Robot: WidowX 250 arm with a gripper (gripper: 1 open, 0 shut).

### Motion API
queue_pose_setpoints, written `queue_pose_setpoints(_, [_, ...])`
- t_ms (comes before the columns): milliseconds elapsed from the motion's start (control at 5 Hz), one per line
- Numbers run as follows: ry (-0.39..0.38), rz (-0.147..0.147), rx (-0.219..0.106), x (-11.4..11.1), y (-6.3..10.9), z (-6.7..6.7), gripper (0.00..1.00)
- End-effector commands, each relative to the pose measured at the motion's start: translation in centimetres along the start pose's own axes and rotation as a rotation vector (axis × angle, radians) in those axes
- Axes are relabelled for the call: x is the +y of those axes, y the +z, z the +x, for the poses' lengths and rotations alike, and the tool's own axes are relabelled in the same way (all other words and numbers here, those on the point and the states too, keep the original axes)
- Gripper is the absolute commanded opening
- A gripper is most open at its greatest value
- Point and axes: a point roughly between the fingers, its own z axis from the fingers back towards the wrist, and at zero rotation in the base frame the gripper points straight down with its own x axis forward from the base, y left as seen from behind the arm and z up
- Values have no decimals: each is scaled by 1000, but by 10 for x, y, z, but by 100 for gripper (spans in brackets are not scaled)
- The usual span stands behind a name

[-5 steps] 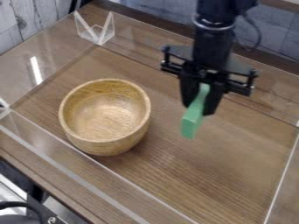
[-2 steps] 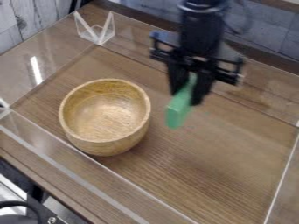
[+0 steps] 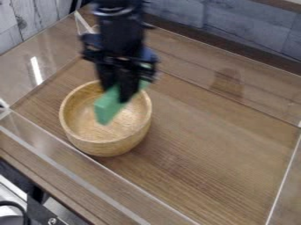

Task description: Put green object into wooden bowl

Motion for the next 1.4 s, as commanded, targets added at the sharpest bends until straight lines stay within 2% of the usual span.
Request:
queue_pose_setpoints(0, [-38, 5, -38, 5, -6, 5, 0])
queue_pose_setpoints(200, [-60, 2, -38, 10, -16, 11, 0])
queue_pose_setpoints(600, [-119, -9, -39, 5, 9, 16, 0])
queue_pose_setpoints(1000, [-3, -5, -45, -3, 24, 12, 0])
queue_pose_setpoints(1200, [-23, -5, -41, -2, 28, 17, 0])
